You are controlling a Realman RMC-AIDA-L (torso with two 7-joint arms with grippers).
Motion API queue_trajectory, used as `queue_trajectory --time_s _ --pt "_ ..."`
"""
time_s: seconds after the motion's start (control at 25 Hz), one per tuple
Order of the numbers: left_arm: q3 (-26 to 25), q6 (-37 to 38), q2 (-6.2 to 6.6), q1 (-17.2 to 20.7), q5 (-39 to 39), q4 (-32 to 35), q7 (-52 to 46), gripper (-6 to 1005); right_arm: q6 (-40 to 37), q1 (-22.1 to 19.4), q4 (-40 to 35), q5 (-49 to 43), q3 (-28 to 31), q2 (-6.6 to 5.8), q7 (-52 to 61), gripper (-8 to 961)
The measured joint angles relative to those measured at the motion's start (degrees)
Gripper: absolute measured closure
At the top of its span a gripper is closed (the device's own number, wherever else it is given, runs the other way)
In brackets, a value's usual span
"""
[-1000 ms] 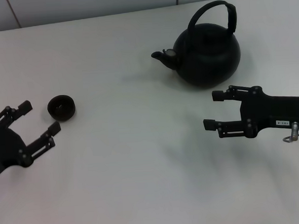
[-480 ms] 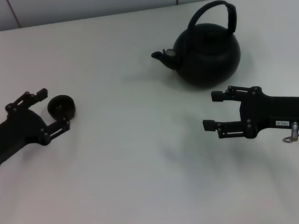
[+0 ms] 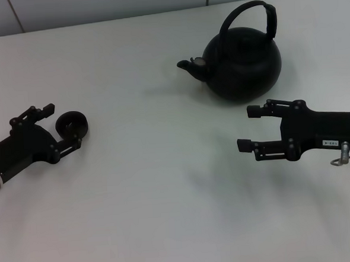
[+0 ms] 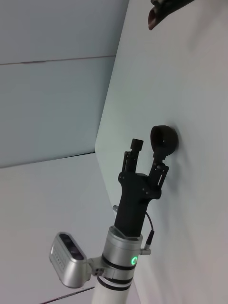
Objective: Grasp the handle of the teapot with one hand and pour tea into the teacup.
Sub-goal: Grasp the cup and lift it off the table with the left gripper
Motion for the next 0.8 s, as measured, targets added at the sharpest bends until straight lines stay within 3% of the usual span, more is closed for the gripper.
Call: queue_trajectory --time_s 0.28,0.8 --pt "2.96 -2.34 0.38 -1.15 0.44 -0.08 -4.22 230 0.0 0.0 0.0 0.0 0.0 0.0 0.04 128" --pt "3.11 -3.8 0.4 -2.11 1.24 -0.12 -6.39 250 0.09 -0.06 -0.01 -0.06 0.0 0.0 0.04 127"
